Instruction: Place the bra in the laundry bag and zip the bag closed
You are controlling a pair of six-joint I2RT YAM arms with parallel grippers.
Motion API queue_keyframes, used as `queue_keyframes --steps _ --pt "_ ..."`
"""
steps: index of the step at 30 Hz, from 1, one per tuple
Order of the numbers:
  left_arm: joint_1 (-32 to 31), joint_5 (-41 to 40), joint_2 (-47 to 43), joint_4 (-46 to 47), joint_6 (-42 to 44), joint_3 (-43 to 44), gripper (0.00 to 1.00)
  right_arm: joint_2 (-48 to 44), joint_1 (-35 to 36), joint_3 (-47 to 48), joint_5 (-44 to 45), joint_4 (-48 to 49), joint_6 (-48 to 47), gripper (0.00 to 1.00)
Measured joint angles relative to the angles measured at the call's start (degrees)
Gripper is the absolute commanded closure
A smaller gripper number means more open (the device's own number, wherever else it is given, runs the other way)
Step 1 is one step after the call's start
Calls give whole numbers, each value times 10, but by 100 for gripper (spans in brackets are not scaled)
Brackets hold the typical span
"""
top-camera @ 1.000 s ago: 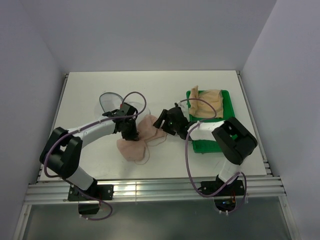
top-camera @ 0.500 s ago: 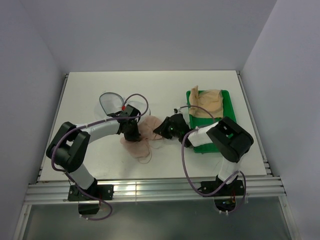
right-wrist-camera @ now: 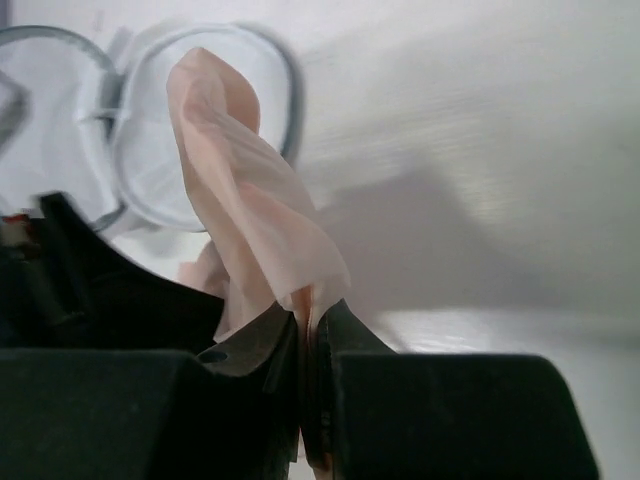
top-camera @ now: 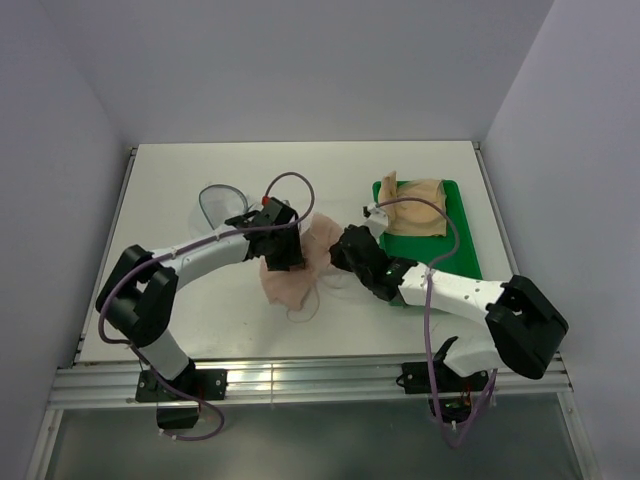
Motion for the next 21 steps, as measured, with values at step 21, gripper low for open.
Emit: queue_keyframes --steps 21 --pt "74 -34 -158 -24 -23 -187 70 30 81 70 222 -204 -18 89"
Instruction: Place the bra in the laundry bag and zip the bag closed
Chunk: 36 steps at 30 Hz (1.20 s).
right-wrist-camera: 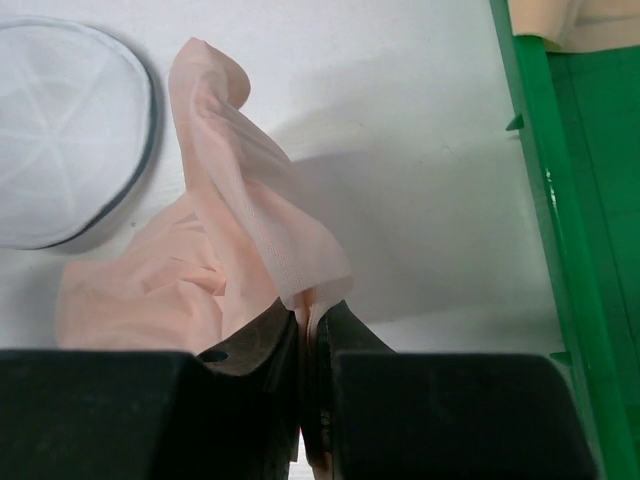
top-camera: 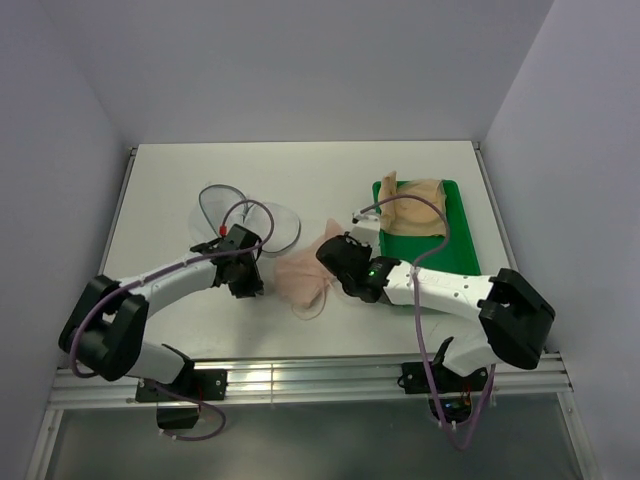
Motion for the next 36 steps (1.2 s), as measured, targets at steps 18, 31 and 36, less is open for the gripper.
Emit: queue_keyframes --steps 18,31,36 --pt "-31 20 102 95 -13 32 72 103 73 120 54 -70 -13 58" --pt "-32 25 102 93 -12 37 72 138 144 168 52 -87 -14 43" --pt "-32 28 103 93 -10 43 72 138 162 163 10 -67 -14 43"
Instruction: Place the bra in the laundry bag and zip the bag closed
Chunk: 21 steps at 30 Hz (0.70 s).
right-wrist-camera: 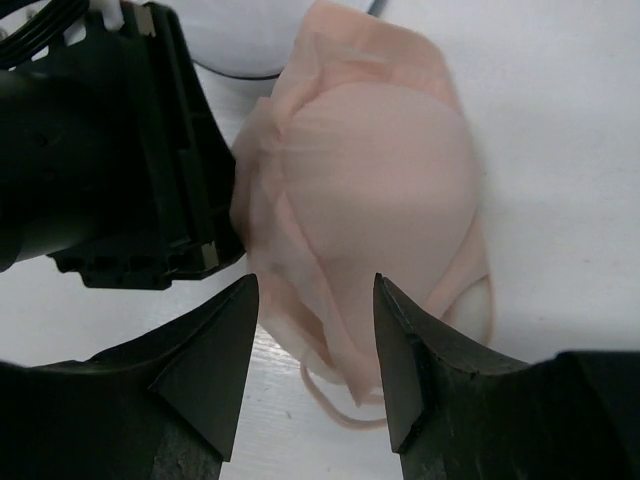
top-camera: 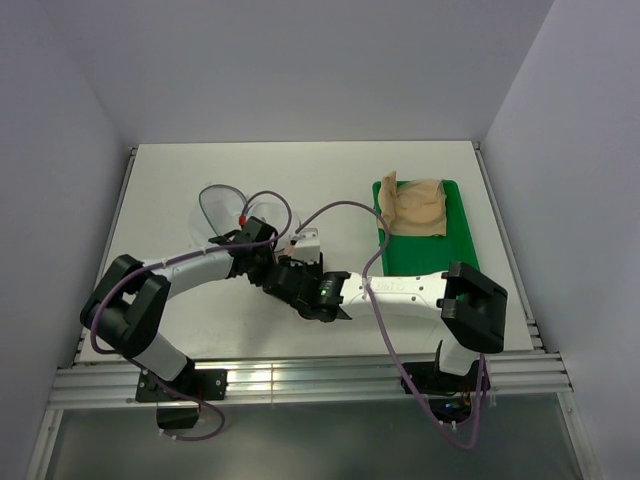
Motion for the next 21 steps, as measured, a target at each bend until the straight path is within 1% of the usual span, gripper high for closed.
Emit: queue_keyframes --steps 6,9,11,14,15,16,18,19,21 --pt "0 0 2 0 1 2 72 -1 -2 -2 -42 12 4 42" --pt "0 -1 2 0 2 2 72 -14 -13 -1 -55 -8 15 47" --pt "0 -2 2 -1 3 2 71 -37 -42 -3 -72 -20 19 48" --pt "5 -2 1 -3 3 0 71 -97 -111 -17 -87 -19 17 48" --pt "7 -2 -2 -4 5 -2 71 -111 -129 -21 -87 -19 17 51" --pt "9 -2 -4 -4 6 -4 71 -127 -150 -24 -89 -16 14 63" --pt "13 -2 -8 -5 10 -9 72 -136 -169 -25 -95 -12 9 74" --pt "15 -2 -9 -5 12 -9 72 -133 -172 -24 -103 -7 7 81" --pt "18 -2 -9 -4 13 -10 72 -112 -173 -23 -120 -1 4 88"
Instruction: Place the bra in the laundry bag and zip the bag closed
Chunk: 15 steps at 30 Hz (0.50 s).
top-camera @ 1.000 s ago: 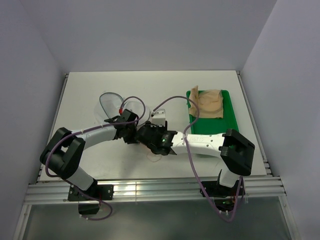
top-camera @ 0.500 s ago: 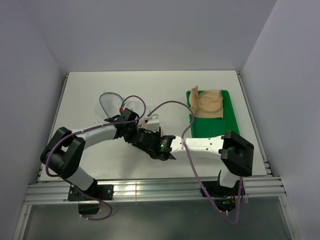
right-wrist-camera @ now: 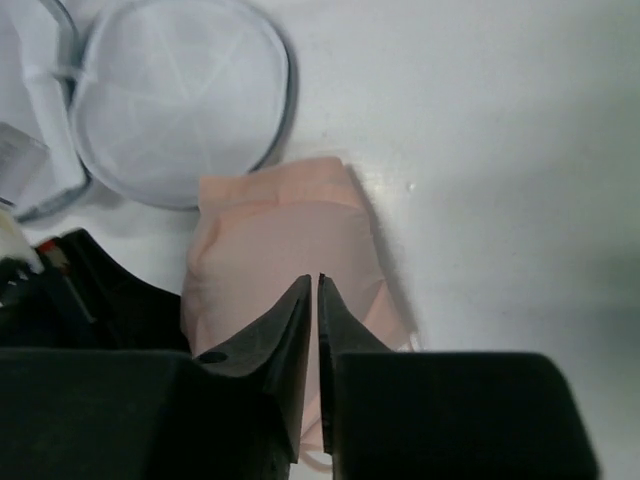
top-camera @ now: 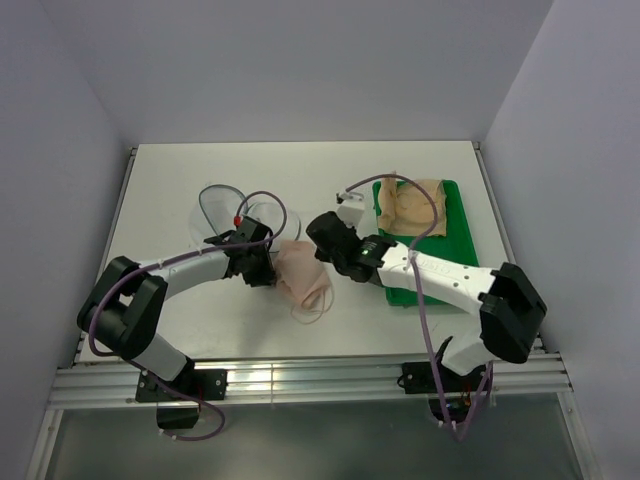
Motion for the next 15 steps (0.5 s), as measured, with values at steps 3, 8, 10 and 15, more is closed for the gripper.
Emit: queue_keyframes --steps 3,8,10,15 --pt "0 0 0 0 0 -1 72 44 1 0 -37 9 0 93" --pt "0 0 0 0 1 -1 72 92 5 -2 -90 30 8 95" --pt "0 0 0 0 2 -1 72 107 8 -2 -107 47 12 95" --pt "0 1 0 1 2 -1 72 158 23 -2 -136 78 21 96"
